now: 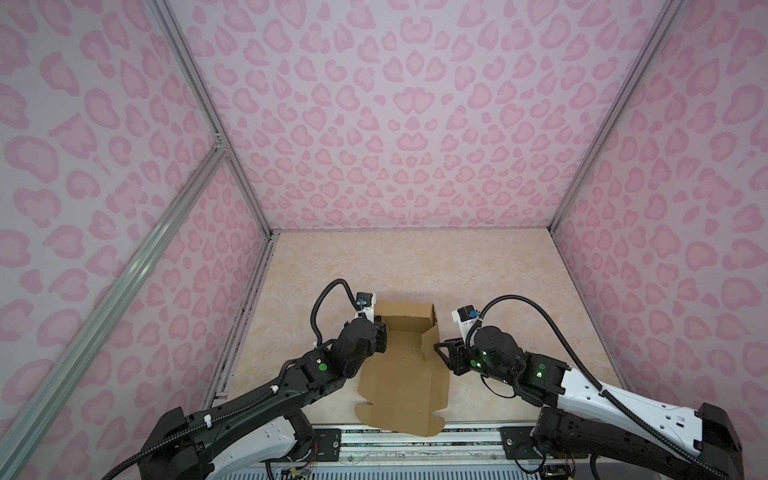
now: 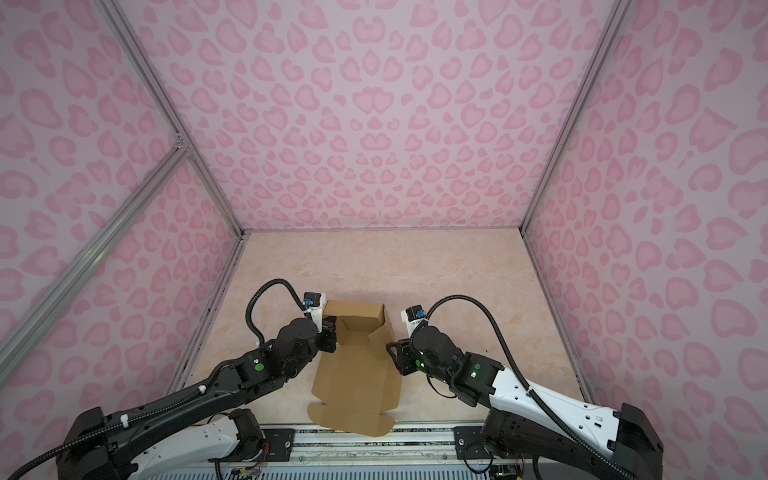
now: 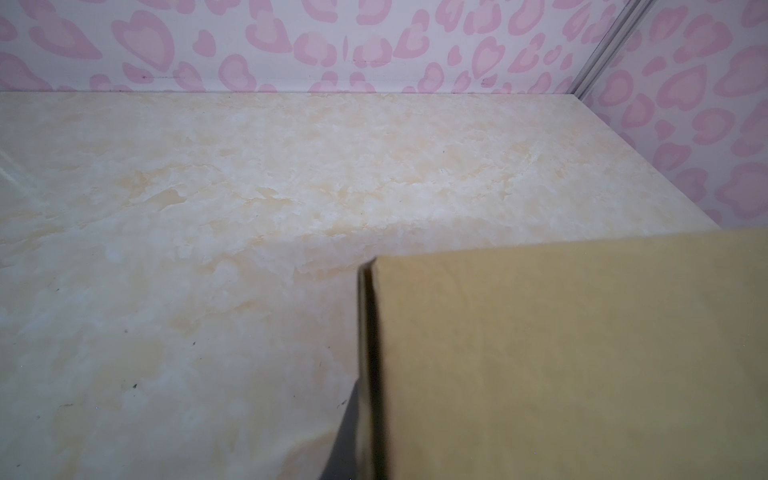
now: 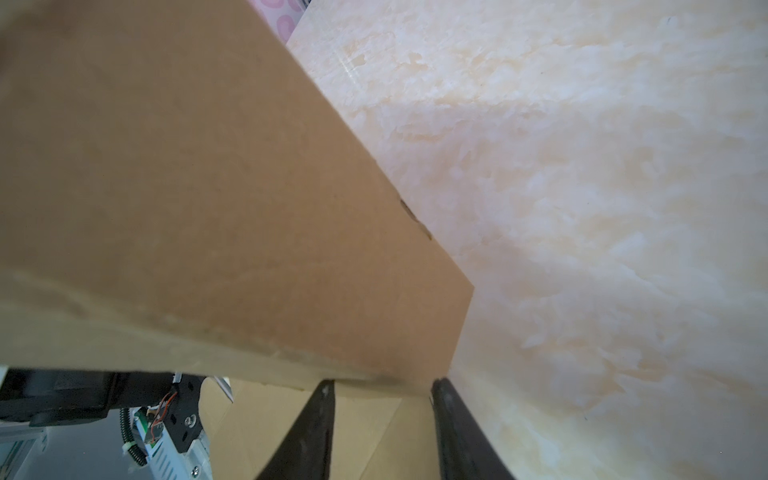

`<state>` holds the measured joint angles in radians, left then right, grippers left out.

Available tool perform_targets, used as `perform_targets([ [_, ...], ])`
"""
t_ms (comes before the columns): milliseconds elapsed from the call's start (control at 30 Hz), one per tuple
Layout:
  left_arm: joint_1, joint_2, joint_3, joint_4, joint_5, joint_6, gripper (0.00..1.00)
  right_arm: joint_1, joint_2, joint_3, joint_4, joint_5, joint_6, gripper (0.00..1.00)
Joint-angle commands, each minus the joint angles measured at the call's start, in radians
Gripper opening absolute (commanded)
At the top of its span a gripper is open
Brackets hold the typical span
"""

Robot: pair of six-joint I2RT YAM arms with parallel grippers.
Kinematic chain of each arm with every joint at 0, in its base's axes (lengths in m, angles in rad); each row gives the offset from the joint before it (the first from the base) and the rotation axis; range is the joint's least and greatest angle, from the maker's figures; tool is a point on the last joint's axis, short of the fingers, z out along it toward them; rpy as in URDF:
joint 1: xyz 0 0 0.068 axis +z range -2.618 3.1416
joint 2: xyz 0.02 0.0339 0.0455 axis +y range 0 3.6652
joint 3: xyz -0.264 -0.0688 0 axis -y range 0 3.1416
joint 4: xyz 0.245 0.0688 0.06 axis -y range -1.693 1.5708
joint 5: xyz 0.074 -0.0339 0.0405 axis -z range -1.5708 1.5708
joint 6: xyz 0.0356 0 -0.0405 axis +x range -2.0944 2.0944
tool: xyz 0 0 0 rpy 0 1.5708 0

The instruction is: Fold the paper box

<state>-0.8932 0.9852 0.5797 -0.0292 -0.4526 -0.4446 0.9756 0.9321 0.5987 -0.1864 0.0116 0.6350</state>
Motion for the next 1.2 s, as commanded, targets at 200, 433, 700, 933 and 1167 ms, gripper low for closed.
perform_targets([
  [200, 0.0, -0.017, -0.004, 0.034, 0.029, 0.012, 0.04, 0.008, 0.061, 0.068, -0.005, 0.093, -0.143, 0.42],
  [433, -0.001, -0.027, -0.01, 0.029, 0.046, 0.018, 0.04, 0.021, 0.089, 0.102, -0.003, 0.156, -0.228, 0.42],
  [700, -0.002, -0.018, -0.01, 0.029, 0.051, 0.02, 0.04, 0.08, 0.125, 0.141, 0.009, 0.283, -0.289, 0.41],
  [933, -0.004, -0.01, -0.009, 0.023, 0.045, 0.011, 0.04, 0.113, 0.142, 0.147, 0.022, 0.408, -0.271, 0.4],
  [1167, -0.012, 0.009, 0.012, 0.007, 0.049, -0.004, 0.04, 0.145, 0.166, 0.159, 0.02, 0.516, -0.253, 0.39],
])
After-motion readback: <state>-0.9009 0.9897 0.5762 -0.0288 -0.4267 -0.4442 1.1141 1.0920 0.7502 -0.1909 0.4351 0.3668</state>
